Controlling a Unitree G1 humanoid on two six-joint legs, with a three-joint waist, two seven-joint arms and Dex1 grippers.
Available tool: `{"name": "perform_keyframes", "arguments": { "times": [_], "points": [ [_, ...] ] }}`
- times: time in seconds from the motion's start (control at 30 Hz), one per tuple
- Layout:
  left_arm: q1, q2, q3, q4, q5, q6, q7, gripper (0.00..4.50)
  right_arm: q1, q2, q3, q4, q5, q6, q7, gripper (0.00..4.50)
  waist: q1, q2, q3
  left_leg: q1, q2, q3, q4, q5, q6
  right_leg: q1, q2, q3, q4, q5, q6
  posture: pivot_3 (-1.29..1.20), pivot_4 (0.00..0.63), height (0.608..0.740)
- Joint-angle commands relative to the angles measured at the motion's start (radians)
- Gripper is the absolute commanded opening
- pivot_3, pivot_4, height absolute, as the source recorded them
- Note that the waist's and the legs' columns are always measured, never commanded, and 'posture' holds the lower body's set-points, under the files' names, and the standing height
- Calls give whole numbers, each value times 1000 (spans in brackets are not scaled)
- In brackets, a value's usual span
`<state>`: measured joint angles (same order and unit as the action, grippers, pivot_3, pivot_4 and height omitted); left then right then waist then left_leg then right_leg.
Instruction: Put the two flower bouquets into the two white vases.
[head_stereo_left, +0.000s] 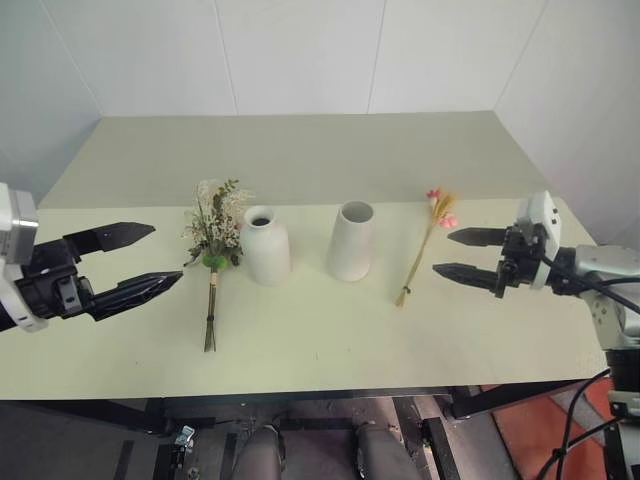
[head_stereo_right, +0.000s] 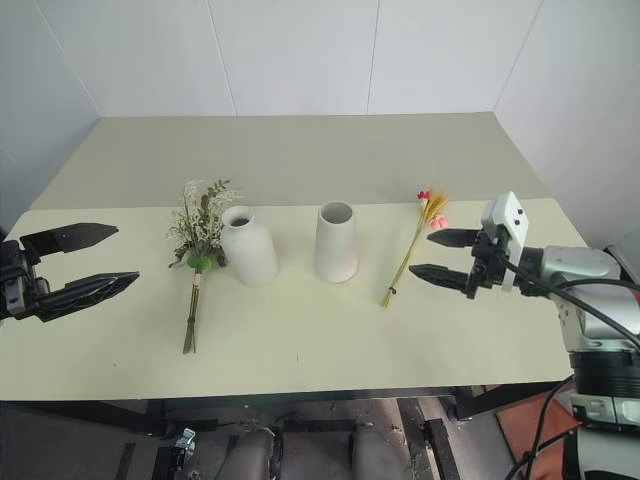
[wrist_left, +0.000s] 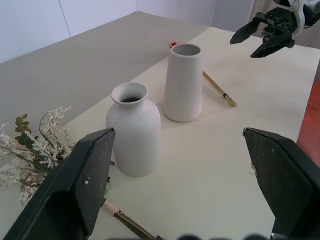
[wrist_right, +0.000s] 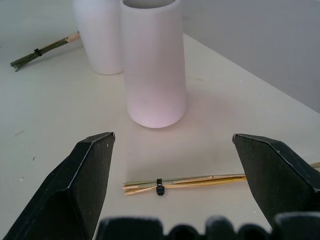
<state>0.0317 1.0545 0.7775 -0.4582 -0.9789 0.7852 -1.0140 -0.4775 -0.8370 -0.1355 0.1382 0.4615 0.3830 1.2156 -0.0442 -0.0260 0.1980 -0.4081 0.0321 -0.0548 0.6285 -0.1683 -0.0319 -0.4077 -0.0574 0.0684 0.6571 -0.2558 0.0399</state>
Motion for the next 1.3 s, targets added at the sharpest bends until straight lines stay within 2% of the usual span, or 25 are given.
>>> {"name": "perform_keyframes", "arguments": {
  "times": [0.03, 0.37, 0.5, 0.57, 0.67, 0.87, 0.97, 1.13, 1.3],
  "points": [
    [-17, 12, 6, -1, 1, -16, -7, 4458, -2, -22, -37, -38, 7, -10, -11, 4500, 0, 0, 0, 0, 0, 0, 0, 0, 0, 0, 0, 0, 0, 0, 0, 0, 150, 740],
    [-23, 5, -3, 1, 10, -26, -18, 4458, -13, -23, -41, -41, 4, -2, -25, 4500, 0, 0, 0, 0, 0, 0, 0, 0, 0, 0, 0, 0, 0, 0, 0, 0, 150, 740],
    [-33, 6, -9, 4, 9, -29, -22, 4458, -69, -43, 21, -60, -49, 186, -146, 4500, -2, 0, 0, 0, 0, 1, 0, 0, 0, -1, 0, 1, 0, 0, 0, 0, 150, 740],
    [-41, 6, -12, 8, 7, -31, -26, 4458, -164, -42, 89, -42, -78, 401, -226, 4500, -5, 0, 0, -1, 0, 1, 0, 0, 0, -2, 0, 1, 0, 1, -1, 0, 150, 740],
    [-76, 5, -26, 20, -14, -33, -22, 4458, -339, 33, 166, 62, -136, 675, -386, 4500, -14, 0, 0, -2, 2, 2, -1, 0, 0, -6, 1, 2, 1, 2, -3, 0, 150, 740],
    [-179, 18, -65, 54, -49, -35, -43, 4458, -573, 177, 224, 302, -213, 895, -551, 4500, -18, -1, -1, -13, 1, 2, 0, 0, 0, -16, 2, 3, 2, 8, 2, 0, 150, 740],
    [-207, 22, -76, 66, -50, -28, -45, 4458, -674, 249, 253, 463, -267, 910, -625, 4500, -22, -1, -1, -16, 1, 2, 0, 0, 0, -18, 2, 3, 1, 11, -1, 0, 150, 740],
    [-202, 15, -81, 63, -42, -34, -48, 4458, -756, 333, 301, 657, -338, 824, -671, 4500, -25, -1, -1, -16, 1, 2, 0, 0, 0, -18, 2, 3, 0, 11, 0, 0, 150, 740],
    [-189, 13, -68, 50, -50, -33, -56, 4500, -807, 387, 282, 844, -384, 689, -722, 2930, -27, -2, -1, -15, 1, 2, 0, 0, 0, -17, 2, 3, 0, 12, 1, 0, 150, 740]
  ]
}}
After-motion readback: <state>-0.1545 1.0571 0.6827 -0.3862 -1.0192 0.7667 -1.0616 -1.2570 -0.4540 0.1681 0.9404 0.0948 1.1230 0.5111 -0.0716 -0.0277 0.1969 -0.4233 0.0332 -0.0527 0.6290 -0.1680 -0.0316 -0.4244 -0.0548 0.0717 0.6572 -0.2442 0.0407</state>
